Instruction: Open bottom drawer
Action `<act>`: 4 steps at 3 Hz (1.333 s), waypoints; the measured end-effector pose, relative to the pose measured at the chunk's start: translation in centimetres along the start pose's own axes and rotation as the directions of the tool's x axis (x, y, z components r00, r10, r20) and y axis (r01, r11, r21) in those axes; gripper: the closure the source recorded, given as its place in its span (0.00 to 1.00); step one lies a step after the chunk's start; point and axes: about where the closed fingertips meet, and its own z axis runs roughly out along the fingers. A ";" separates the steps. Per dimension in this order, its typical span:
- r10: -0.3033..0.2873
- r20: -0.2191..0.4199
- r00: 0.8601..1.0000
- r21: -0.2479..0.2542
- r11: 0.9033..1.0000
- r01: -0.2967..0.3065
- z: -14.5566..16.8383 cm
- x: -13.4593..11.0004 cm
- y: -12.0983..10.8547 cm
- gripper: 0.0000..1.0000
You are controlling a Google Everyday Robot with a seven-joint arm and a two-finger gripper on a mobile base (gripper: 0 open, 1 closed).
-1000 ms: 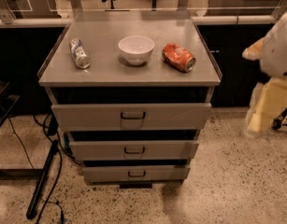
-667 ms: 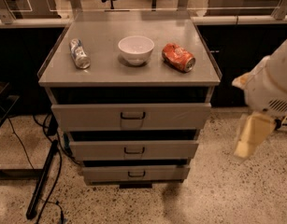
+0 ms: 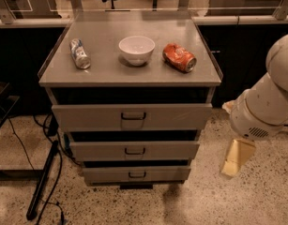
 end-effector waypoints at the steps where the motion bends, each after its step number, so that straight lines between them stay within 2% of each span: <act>1: 0.035 0.019 0.999 -0.035 0.999 -0.034 2.5 0.0 1.1 0.00; 2: 0.070 0.005 0.998 -0.108 0.992 -0.069 9.2 0.5 3.2 0.00; 3: 0.083 -0.007 0.997 -0.202 0.976 -0.082 16.3 0.6 5.2 0.00; 4: 0.083 -0.007 0.997 -0.202 0.976 -0.082 16.4 0.6 5.2 0.00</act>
Offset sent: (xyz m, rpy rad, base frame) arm -0.0287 0.0336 -0.2042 0.0675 0.2392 -0.0770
